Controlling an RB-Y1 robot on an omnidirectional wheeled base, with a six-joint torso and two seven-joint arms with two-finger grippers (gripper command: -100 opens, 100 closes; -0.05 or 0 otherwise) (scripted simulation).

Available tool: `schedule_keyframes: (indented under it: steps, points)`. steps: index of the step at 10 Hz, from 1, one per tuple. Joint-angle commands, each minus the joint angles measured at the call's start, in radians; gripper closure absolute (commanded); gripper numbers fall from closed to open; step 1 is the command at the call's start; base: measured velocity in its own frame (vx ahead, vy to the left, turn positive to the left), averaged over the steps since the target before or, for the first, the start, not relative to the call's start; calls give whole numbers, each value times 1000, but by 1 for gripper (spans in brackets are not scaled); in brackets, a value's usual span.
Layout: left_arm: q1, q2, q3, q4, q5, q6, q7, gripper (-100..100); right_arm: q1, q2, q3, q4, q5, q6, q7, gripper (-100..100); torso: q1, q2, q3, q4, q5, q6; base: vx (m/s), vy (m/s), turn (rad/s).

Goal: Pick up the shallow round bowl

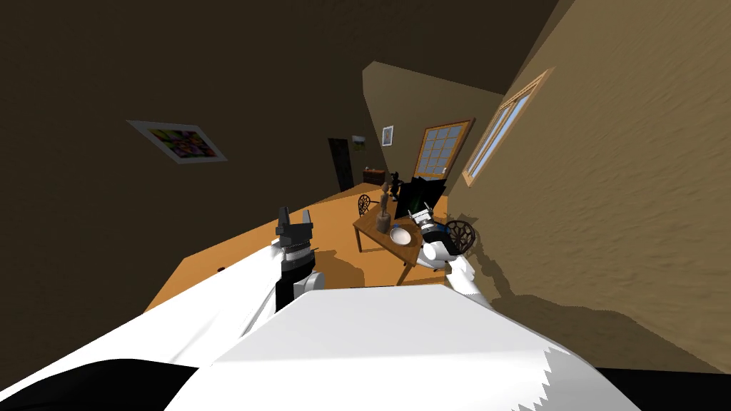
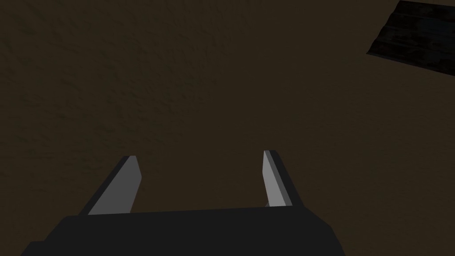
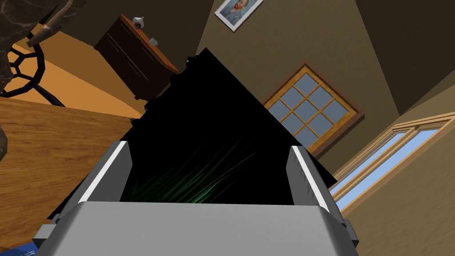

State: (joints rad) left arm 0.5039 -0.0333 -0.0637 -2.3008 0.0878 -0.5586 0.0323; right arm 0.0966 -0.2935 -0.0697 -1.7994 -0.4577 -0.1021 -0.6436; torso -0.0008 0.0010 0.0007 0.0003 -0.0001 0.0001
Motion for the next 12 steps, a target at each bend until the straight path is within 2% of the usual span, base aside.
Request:
schedule_keyframes:
  steps: [1,2,3,4,5,6,8,9,10,11,12]
  points:
    - [0,0,0,0,0,0,0,0,-21,-3,1,50,-16,21,-43,-100,0,0,0,0,0,0,-17,-8,-4]
    - [0,0,0,0,0,0,0,0,-57,-18,-2,80,-54,64,-78,-100,0,0,0,0,0,0,-21,-10,-10]
    - [0,0,0,0,0,0,0,0,-57,-18,-2,112,-54,64,-97,-100,0,0,0,0,0,0,-19,-12,-2]
    - [0,0,0,0,0,0,0,0,-93,-33,-4,150,-91,107,-131,-100,0,0,0,0,0,0,-17,-13,-11]
    - [0,0,0,0,0,0,0,0,-93,-33,-4,181,-91,108,-149,-100,0,0,0,0,0,0,-11,-9,-4]
    - [0,0,0,0,0,0,0,0,-129,-47,-7,210,-128,145,-184,-100,0,0,0,0,0,0,-11,-8,-13]
    - [0,0,0,0,0,0,0,0,-129,-47,-7,247,-128,152,-201,-100,0,-1,-1,0,0,0,-4,-4,0]
    - [0,0,0,0,0,0,0,0,-164,-60,-10,288,-164,195,-248,-100,1,-1,-1,0,0,0,-4,-6,-10]
    - [0,0,0,0,0,0,0,0,-164,-60,-10,313,-164,195,-251,-100,0,-1,-1,0,0,0,-3,-7,-5]
    - [0,0,0,0,0,0,0,0,-164,-60,-10,313,-164,195,-251,-100,0,-1,-1,0,0,0,0,0,0]
    - [0,0,0,0,0,0,0,0,-200,-72,-13,352,-200,239,-300,-100,1,-1,-1,0,0,0,0,-6,-8]
